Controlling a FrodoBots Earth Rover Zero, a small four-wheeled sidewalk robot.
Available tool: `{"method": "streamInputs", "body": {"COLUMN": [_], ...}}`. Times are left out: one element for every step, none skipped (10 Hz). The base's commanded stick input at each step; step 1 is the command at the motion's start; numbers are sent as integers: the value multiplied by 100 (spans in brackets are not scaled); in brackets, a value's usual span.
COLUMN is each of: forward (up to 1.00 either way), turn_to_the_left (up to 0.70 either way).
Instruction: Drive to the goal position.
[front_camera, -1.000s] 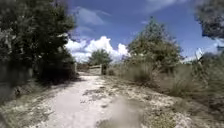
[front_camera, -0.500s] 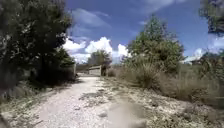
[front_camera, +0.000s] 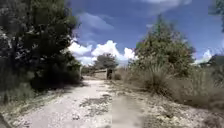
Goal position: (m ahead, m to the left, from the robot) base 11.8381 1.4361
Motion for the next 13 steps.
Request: {"method": "streamInputs", "body": {"forward": [50, 50, 50, 50, 50, 50, 50, 50, 50, 50, 50, 50, 50], "turn_to_the_left": [0, 0, 0, 0, 0, 15, 44, 48, 37, 0, 0, 0, 0]}}
